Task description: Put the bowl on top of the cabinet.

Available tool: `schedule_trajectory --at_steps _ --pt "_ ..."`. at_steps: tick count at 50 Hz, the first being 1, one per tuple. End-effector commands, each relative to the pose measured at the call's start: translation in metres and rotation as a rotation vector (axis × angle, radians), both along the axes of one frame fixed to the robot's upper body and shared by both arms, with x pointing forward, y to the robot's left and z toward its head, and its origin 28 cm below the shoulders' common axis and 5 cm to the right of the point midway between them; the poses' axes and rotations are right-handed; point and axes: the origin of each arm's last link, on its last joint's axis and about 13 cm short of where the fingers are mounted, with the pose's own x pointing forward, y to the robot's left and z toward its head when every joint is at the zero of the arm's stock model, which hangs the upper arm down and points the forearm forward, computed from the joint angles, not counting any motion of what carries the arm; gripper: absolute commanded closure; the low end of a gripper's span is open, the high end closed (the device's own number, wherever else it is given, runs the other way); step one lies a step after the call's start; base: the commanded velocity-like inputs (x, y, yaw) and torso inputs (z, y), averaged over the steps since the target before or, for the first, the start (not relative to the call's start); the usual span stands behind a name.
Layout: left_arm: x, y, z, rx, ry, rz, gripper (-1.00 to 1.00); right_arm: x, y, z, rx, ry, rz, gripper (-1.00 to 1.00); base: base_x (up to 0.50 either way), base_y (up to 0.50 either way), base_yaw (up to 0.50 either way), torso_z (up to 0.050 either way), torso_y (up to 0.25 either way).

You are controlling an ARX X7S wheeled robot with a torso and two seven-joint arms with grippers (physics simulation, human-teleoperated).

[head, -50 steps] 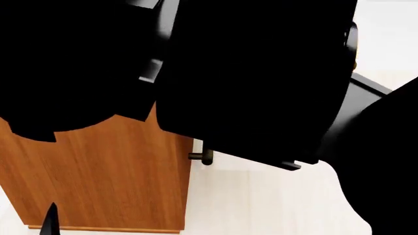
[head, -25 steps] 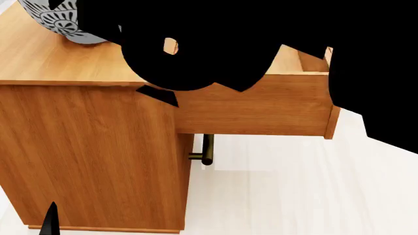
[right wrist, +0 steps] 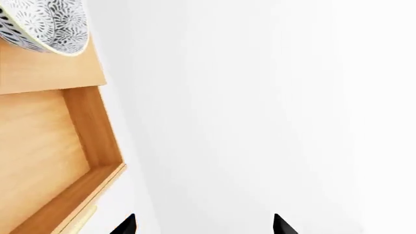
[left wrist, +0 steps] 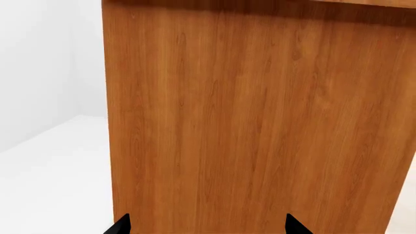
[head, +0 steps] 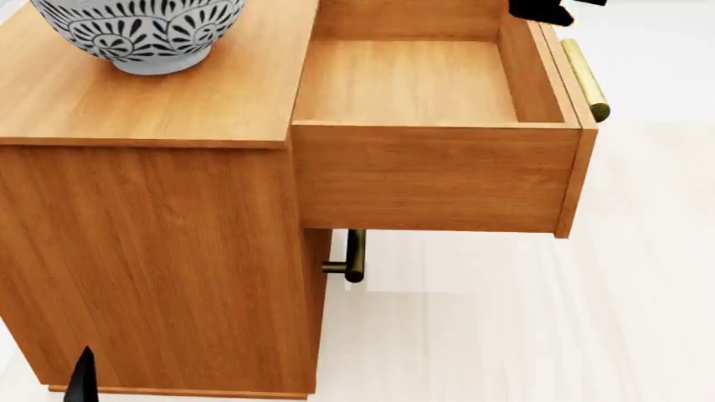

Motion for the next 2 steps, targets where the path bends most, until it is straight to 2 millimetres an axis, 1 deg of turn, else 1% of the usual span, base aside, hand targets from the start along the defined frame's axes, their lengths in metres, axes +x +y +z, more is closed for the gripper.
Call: schedule_trajectory --at_steps 1,2 --pt "0.0001 0.0009 0.001 -0.005 0.0 -0.002 -1.0 -0.0346 -0.0429 -0.0293 0.058 -0.05 -0.055 -1.0 0.0 0.0 0.0 0.0 0.0" --pt "0.0004 0.0008 0.0005 -0.005 0.002 -0.002 -1.0 -0.0367 -0.0493 -0.0359 0.07 -0.058 -0.072 -1.0 0.0 0.0 0.0 0.0 0.0"
